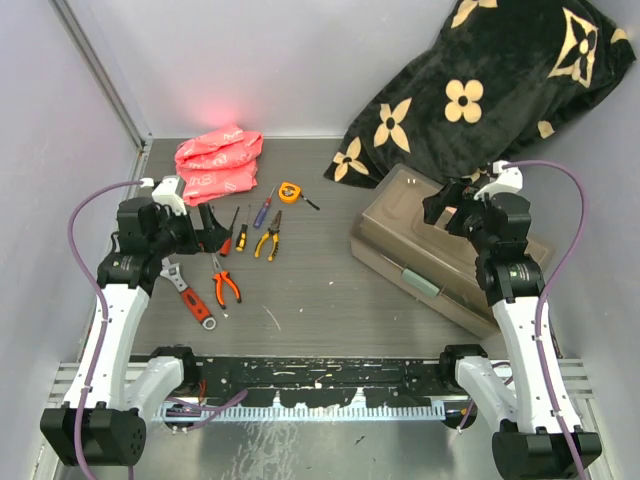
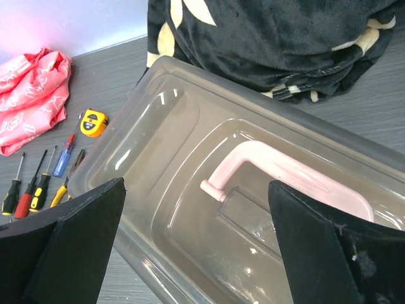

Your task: Pack the tool kit

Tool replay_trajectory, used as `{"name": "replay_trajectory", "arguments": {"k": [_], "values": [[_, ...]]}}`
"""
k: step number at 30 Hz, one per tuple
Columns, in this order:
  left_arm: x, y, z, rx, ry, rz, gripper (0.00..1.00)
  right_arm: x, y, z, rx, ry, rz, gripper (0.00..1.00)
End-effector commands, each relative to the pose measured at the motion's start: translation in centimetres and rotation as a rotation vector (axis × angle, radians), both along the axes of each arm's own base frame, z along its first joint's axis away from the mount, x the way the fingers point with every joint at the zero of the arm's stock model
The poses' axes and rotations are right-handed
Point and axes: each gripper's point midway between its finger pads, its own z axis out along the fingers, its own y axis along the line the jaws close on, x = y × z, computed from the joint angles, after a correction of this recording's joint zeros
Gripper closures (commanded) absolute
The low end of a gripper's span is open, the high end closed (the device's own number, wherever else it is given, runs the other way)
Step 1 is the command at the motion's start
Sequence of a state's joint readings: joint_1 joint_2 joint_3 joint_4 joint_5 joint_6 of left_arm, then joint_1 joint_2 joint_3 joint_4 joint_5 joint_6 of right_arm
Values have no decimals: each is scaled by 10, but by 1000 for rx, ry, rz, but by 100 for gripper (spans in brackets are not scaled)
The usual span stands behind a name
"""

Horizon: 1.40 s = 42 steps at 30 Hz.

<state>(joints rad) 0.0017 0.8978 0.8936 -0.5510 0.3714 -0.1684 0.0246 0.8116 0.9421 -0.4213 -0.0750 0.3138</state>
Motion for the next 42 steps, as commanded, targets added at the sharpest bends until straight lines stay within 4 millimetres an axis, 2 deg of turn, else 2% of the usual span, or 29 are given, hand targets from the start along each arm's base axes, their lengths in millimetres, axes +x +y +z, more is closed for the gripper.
{"name": "replay_trajectory", "arguments": {"k": [1,5,12,16,19,20,24,28,32,37,42], "values": [[5,-5,15,-13,-62,-34,2,0,-1,18,6,-69,-12,0],[11,-17,31,-67,-70,-79,2,1,-15,24,-83,-27,-56,0],[35,-48,80,-158,-94,-158,2,16,-58,43,-193,97,-267,0],[48,-88,96,-176,-97,-254,2,14,-82,47,-243,161,-365,0],[54,-121,104,-200,-96,-325,2,3,-101,48,-231,201,-429,0],[61,-136,93,-201,-57,-351,2,-4,-110,47,-224,212,-463,0],[64,-178,89,-204,-43,-438,2,-39,-139,43,-239,247,-603,0],[66,-215,82,-193,-40,-510,2,-72,-153,36,-263,270,-714,0],[75,-243,78,-203,-30,-549,2,-96,-151,26,-220,268,-767,0],[84,-270,81,-241,-30,-585,2,-110,-143,7,-154,271,-775,0],[76,-303,77,-250,-16,-646,2,-123,-144,-2,-137,287,-818,0]]}}
